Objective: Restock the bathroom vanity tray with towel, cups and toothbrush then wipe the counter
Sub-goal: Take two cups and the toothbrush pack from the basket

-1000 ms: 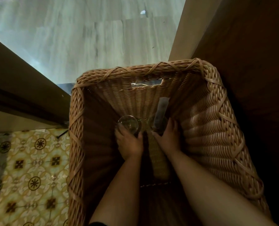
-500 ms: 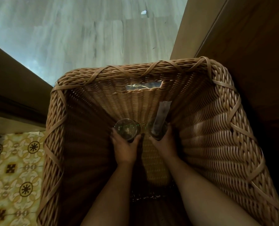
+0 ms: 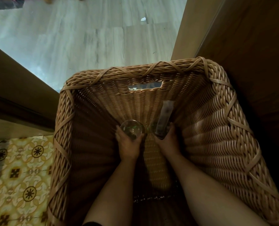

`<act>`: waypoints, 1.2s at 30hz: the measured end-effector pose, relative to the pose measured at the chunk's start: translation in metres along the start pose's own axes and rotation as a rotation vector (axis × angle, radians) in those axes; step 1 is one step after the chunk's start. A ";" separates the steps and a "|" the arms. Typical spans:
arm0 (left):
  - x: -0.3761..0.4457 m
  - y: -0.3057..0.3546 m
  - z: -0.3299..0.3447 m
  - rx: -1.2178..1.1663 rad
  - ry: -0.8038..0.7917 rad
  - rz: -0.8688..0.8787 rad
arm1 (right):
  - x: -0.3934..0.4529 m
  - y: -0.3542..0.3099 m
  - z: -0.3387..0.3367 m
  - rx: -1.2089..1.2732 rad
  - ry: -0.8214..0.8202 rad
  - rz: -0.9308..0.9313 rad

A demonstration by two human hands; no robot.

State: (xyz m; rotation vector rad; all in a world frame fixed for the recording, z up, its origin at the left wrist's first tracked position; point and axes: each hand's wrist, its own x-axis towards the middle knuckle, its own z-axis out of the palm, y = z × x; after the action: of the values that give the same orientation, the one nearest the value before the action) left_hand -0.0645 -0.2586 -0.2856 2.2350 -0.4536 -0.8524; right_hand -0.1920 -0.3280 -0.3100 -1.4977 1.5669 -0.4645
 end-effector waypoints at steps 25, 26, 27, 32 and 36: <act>-0.197 0.147 -0.221 0.007 0.085 0.406 | -0.177 -0.238 -0.178 -0.181 -0.190 -0.385; -0.196 0.149 -0.235 -0.011 0.104 0.424 | -0.183 -0.252 -0.178 -0.200 -0.191 -0.430; -0.195 0.149 -0.250 -0.024 0.130 0.430 | -0.188 -0.265 -0.175 -0.218 -0.196 -0.471; -0.182 0.114 -0.333 -0.097 0.324 0.371 | -0.223 -0.328 -0.130 -0.243 -0.325 -0.637; -0.172 0.056 -0.410 -0.118 0.435 0.247 | -0.258 -0.369 -0.053 -0.295 -0.434 -0.766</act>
State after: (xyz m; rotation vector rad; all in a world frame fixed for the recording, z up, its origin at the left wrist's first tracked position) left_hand 0.0887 -0.0098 0.0535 2.1193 -0.4444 -0.2461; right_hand -0.0471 -0.1763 0.0920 -2.2438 0.7054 -0.2964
